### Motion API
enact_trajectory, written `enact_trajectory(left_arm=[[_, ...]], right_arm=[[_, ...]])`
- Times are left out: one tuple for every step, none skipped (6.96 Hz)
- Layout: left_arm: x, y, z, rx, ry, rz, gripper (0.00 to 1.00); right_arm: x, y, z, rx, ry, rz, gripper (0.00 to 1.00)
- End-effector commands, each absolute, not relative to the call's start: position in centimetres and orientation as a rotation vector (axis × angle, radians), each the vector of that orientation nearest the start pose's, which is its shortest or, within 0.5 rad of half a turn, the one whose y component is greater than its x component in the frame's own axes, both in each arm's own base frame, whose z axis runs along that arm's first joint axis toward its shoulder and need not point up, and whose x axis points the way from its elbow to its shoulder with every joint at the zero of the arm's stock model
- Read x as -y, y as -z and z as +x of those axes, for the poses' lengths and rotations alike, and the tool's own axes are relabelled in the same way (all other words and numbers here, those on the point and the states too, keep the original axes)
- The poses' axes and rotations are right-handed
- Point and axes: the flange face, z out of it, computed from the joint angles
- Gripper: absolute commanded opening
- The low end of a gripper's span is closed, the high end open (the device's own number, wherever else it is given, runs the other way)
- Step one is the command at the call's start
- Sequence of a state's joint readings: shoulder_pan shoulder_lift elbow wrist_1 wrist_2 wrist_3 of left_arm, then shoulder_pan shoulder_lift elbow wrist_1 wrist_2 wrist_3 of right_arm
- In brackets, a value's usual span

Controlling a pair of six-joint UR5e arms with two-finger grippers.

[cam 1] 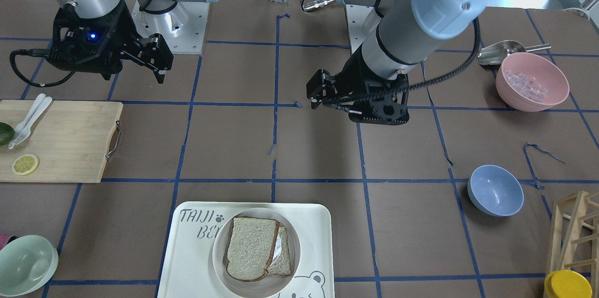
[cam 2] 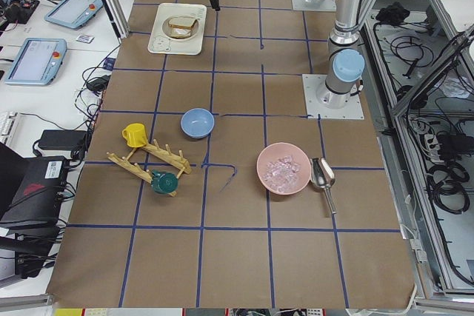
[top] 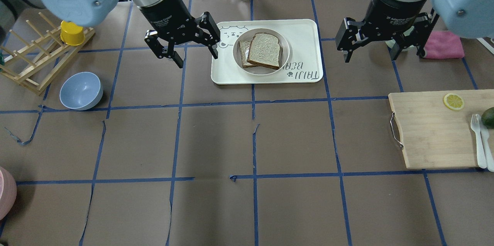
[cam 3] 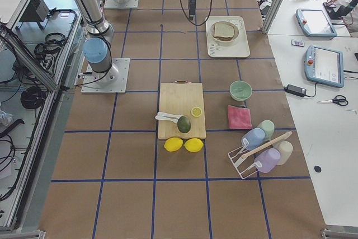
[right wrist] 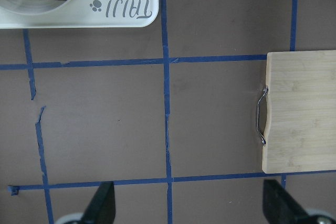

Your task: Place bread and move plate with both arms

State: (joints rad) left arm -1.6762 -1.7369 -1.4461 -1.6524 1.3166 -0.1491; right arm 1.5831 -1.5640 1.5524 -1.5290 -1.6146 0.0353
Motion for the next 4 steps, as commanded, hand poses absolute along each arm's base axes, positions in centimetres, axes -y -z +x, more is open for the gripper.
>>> enact_trajectory(left_arm=[[48.0,-49.6,-20.0,-3.292,-0.135,-0.084,0.92],[47.7,-49.7,-19.8,-3.284,-0.117,-0.085,0.92],[48.3,-50.1,-19.3,-3.237,-0.005,-0.059,0.96],[49.1,-50.7,-17.5,-3.154,0.071,0.072,1.00]], right_arm=[[48.9,-49.1,13.5,-3.180,-0.043,0.019,1.00],[48.9,-49.1,13.5,-3.183,-0.044,-0.022,1.00],[49.0,-49.0,13.5,-3.184,-0.044,-0.025,1.00],[49.0,-49.0,13.5,-3.184,-0.041,-0.025,1.00]])
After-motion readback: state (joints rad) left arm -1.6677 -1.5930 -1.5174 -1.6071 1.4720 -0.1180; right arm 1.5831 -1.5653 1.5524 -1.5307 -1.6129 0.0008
